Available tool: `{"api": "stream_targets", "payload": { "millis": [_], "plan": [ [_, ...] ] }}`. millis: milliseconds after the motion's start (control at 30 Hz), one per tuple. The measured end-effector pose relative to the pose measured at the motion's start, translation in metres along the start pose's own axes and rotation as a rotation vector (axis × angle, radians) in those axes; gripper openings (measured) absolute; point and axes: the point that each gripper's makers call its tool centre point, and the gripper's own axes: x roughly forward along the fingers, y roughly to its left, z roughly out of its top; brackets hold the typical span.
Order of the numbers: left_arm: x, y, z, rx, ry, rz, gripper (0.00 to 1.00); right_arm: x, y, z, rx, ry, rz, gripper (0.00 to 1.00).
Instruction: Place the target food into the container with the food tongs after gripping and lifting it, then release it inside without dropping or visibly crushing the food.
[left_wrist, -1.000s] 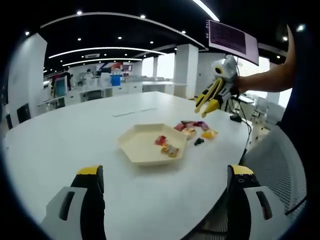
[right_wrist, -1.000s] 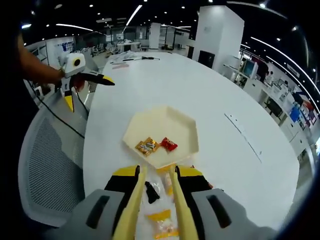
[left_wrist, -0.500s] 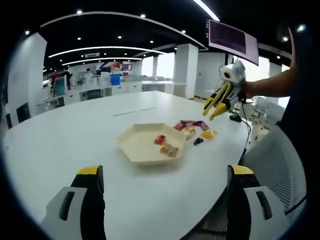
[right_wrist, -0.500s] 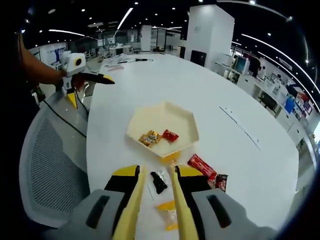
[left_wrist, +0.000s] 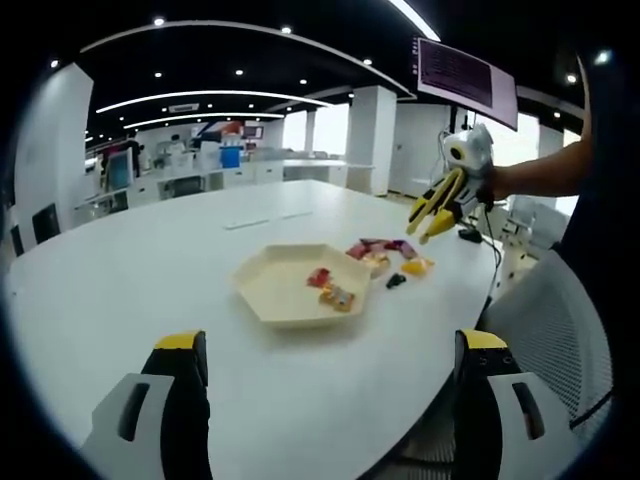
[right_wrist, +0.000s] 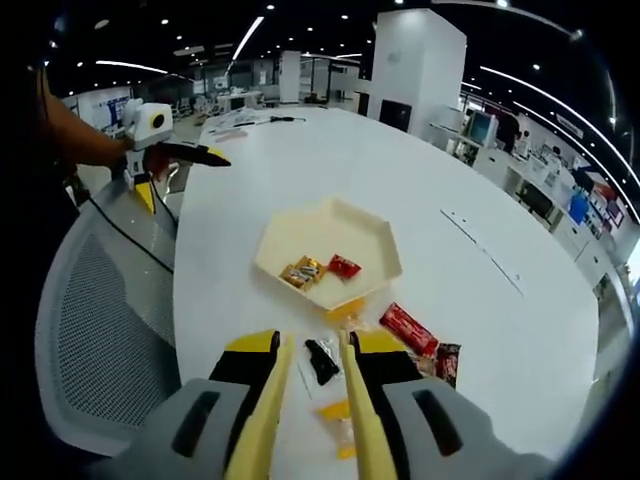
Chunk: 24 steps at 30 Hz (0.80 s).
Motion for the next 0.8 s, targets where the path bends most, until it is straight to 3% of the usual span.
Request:
{"api": "stream_targets", "payload": {
  "millis": [800],
  "plan": [
    [0.0, 0.001, 0.0, -0.012, 0.0, 0.002, 1.0, 0.029, -0.002, -0.035, -0.044, 0.061, 0.031, 0.26]
  ]
}}
